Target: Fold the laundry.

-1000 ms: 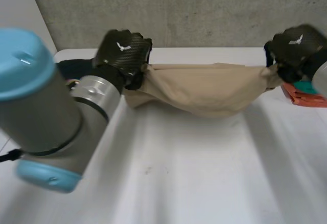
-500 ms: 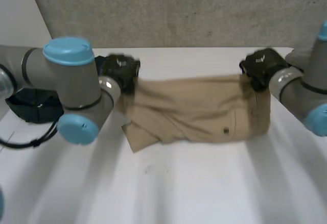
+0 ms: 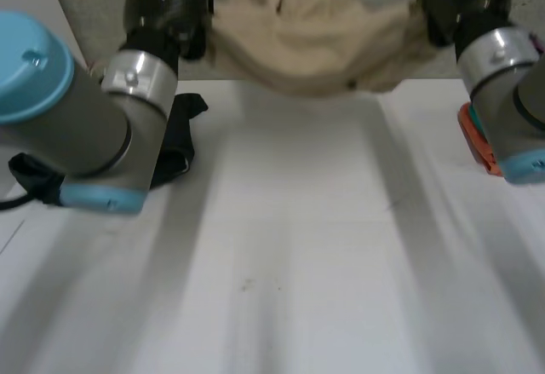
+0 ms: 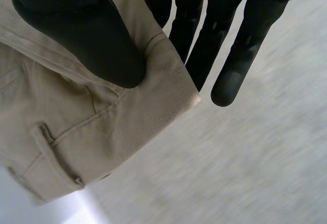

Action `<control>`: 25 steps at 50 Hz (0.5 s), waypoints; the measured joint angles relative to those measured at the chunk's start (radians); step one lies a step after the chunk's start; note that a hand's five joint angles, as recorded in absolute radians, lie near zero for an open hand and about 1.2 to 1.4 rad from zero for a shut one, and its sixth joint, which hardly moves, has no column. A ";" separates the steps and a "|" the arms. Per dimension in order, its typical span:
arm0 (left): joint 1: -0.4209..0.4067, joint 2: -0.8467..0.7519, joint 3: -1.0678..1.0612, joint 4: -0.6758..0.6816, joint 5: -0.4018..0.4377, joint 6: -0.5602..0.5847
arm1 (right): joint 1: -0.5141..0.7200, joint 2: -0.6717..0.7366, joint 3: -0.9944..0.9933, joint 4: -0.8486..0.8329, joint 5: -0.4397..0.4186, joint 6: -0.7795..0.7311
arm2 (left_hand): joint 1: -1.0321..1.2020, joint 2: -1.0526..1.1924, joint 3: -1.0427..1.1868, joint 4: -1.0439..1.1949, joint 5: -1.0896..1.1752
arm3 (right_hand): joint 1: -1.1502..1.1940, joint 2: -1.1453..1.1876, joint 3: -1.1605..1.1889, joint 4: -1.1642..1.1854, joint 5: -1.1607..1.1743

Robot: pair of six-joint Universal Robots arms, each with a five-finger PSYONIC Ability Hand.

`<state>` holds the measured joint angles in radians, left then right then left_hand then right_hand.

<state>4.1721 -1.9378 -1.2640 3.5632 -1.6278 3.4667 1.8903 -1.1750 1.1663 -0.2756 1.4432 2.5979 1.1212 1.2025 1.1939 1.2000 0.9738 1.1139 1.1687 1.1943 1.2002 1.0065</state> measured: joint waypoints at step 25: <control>-0.014 -0.273 -0.103 -0.210 -0.009 0.001 | 0.005 0.271 0.039 0.256 -0.010 -0.039 | -0.176 -0.207 -0.203 -0.186 -0.161 | -0.179 -0.218 -0.229 -0.231 -0.221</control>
<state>4.1581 -2.2112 -1.3672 3.3536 -1.6372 3.4679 1.8948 -0.9045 1.2051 -0.0200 1.4331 2.5585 0.9449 0.9952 0.9907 1.0145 0.8126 0.9354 0.9506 0.9656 0.9695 0.7852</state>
